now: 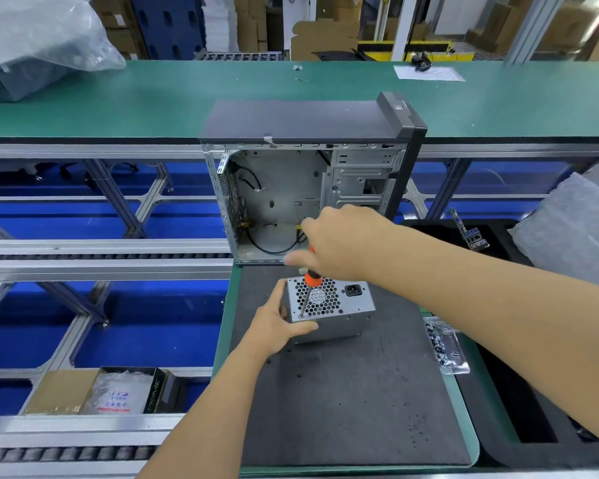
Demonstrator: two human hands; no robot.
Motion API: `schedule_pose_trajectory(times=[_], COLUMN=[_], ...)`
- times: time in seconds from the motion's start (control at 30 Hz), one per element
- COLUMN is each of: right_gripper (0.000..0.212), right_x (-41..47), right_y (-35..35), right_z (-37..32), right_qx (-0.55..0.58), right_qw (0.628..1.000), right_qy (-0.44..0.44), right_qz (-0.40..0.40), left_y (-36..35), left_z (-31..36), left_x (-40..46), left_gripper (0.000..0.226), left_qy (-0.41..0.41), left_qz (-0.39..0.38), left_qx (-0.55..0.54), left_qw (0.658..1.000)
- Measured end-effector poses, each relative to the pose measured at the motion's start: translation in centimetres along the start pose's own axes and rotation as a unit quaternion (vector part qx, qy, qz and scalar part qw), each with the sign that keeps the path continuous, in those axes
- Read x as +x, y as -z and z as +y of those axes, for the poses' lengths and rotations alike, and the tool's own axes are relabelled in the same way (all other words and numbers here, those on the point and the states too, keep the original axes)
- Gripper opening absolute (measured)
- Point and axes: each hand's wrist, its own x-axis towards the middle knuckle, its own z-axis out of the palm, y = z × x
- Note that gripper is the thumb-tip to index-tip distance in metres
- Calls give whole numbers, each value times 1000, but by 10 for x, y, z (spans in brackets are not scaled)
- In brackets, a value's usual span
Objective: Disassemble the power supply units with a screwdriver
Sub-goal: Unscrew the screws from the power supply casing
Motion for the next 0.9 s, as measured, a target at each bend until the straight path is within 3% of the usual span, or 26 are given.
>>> schedule_pose_trajectory(times=[0.1,0.17,0.27,0.33,0.43,0.57,0.63,0.77,0.83,0.9], right_gripper=[40,26,36,33,46,19,19,21,37,53], right_x=[0,0,0,0,1,-1,-1,-1,-2,-1], right_y=[-2,-3,-3,-4,-4,-5,-5,-8,-10,-9], right_z=[5,7,8,5,5,7,7,6,6,7], right_qx=[-27,58,167,135,6,99,147,109,64,17], right_qw=[996,990,980,988,998,990,984,988,994,998], right_qy=[77,122,111,79,47,97,106,108,79,40], right_qz=[39,30,-11,-2,30,12,-2,22,41,52], left_y=[-1,-1,0,0,-1,-4,-7,-13,-16,-18], left_z=[1,0,0,1,1,2,5,5,3,2], left_x=[-1,-1,-1,-2,-4,-12,-17,-26,-28,-32], left_gripper=[103,100,94,99,113,113,101,41,22,16], left_qy=[2,-2,-5,-2,11,-28,-72,-161,-169,-172], left_qz=[3,4,5,5,7,42,104,198,209,215], left_qx=[7,7,-3,3,-1,38,85,137,145,148], left_qw=[1000,1000,1000,1000,1000,998,988,957,952,950])
